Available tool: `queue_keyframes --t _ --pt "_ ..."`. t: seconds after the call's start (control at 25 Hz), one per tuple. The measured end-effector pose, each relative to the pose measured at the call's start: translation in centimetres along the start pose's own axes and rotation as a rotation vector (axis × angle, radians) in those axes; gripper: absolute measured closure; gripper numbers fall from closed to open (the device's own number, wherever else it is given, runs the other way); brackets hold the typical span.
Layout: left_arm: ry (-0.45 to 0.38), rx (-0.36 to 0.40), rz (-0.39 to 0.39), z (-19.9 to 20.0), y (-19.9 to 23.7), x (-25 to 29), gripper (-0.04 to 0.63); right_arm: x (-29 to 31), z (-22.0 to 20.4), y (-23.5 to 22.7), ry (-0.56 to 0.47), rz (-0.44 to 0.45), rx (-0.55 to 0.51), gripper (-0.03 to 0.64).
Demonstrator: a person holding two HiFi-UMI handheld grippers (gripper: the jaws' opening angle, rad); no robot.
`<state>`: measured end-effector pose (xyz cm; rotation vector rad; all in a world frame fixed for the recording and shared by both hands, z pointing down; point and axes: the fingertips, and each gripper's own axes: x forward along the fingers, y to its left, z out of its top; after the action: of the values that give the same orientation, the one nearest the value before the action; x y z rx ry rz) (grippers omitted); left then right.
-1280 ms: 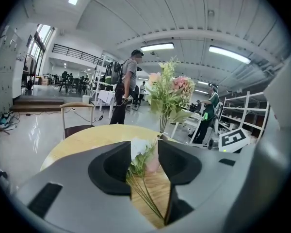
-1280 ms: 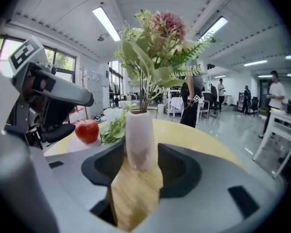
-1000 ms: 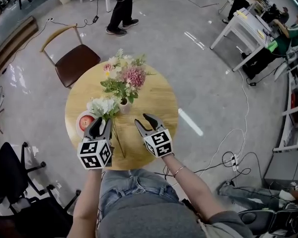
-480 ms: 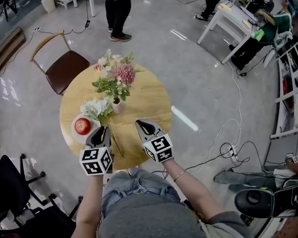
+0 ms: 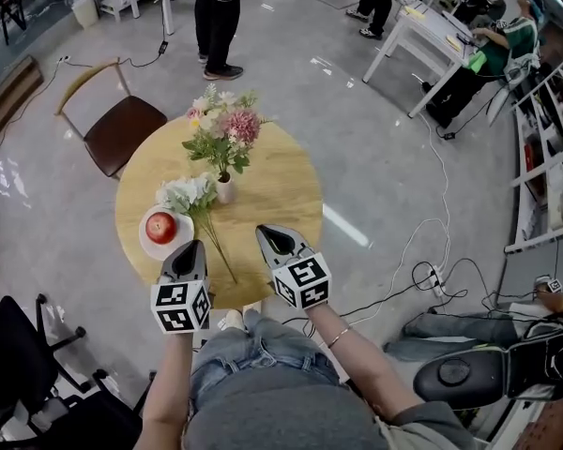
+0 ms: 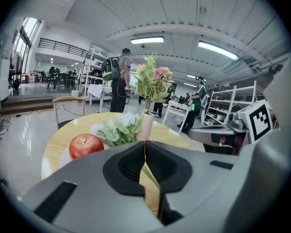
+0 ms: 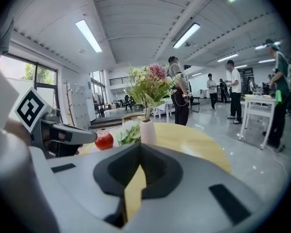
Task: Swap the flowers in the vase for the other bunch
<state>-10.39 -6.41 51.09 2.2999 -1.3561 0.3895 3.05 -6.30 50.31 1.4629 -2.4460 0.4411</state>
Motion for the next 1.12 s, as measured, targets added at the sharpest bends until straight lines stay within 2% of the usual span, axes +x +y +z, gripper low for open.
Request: queue_keyframes --t 0.4,1.12 --pt "-0.037 0.036 -0.023 0.5 -1.1 -2.7 0.577 -3.2 1.6 2.5 -0.030 -0.046 -0.069 0.607" --pt "-0.085 0.059 -0.048 1.1 -1.1 -6.4 0.577 -4.9 1.6 5.9 -0.045 -0.072 -0.069 0.607"
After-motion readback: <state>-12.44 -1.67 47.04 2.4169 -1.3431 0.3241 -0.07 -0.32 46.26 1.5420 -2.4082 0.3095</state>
